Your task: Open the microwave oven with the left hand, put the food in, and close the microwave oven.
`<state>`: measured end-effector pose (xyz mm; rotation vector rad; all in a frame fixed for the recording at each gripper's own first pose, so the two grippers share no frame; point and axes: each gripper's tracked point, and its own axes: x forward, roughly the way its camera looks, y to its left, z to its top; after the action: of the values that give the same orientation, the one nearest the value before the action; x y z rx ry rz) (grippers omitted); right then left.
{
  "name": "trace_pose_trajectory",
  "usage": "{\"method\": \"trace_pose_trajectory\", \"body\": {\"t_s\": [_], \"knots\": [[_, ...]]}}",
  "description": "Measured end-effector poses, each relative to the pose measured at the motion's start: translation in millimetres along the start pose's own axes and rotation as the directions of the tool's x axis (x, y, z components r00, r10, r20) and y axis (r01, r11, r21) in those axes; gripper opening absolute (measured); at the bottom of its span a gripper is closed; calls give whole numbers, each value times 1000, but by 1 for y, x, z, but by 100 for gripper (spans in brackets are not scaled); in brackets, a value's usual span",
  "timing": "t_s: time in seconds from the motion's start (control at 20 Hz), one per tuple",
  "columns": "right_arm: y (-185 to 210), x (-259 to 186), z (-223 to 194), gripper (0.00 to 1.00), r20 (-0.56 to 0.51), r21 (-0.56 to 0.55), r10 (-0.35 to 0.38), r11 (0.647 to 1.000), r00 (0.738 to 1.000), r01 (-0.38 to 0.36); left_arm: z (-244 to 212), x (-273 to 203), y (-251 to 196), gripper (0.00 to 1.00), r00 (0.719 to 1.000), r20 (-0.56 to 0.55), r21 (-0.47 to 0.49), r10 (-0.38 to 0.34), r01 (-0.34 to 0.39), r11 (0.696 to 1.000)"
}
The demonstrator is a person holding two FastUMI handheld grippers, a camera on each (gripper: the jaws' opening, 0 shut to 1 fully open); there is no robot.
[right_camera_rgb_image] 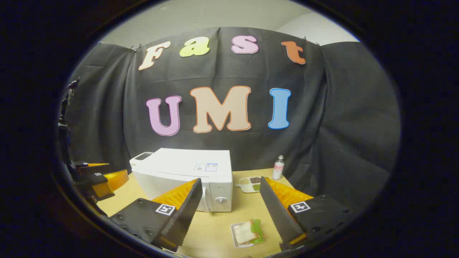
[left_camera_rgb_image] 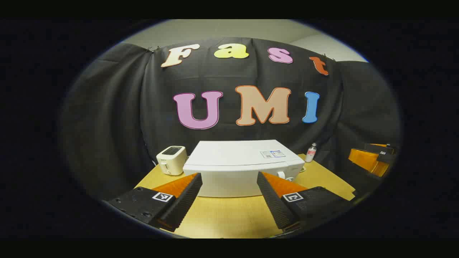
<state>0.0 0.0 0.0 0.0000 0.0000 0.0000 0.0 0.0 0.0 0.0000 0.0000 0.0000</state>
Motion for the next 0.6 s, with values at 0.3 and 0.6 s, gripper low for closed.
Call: {"method": "trace_pose_trajectory", "body": {"t_s": [0.3, 0.6], "knots": [[0, -5, -1, 93, 0, -5, 0, 1000, 1000, 0, -8, -6, -4, 95, 1000, -25, -13, -10, 9, 1000], [-14, -15, -3, 93, -1, -11, -34, 999, 999, 34, -13, -11, -6, 95, 999, -39, -14, -13, 12, 1000]]}}
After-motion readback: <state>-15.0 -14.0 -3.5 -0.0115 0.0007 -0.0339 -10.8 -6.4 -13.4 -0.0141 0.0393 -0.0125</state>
